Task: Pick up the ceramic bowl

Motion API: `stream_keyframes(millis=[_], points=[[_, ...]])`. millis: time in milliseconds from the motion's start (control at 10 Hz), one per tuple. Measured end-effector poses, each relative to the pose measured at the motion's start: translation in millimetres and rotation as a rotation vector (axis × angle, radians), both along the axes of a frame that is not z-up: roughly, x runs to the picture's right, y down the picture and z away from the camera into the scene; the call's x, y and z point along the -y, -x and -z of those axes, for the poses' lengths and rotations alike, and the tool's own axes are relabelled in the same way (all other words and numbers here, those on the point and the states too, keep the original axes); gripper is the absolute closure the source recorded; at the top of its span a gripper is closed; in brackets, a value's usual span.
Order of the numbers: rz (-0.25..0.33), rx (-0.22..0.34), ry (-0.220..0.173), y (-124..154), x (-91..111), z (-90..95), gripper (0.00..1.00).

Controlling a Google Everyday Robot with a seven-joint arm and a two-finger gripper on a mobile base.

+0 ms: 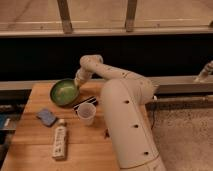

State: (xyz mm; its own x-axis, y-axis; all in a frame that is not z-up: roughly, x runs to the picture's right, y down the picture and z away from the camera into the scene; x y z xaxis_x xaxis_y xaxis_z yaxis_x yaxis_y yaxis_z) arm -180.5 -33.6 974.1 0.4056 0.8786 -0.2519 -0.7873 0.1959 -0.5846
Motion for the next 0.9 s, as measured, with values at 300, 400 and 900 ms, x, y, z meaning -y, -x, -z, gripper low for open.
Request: stream_keyframes(millis=[300, 400, 900], points=[[-0.02, 0.009, -0.034, -11, 36, 26.8, 1.0], [-0.022, 0.015, -0.059, -16, 54, 41.7, 1.0], [-0.036, 0.033, -0.123, -39, 93, 82.8, 1.0]])
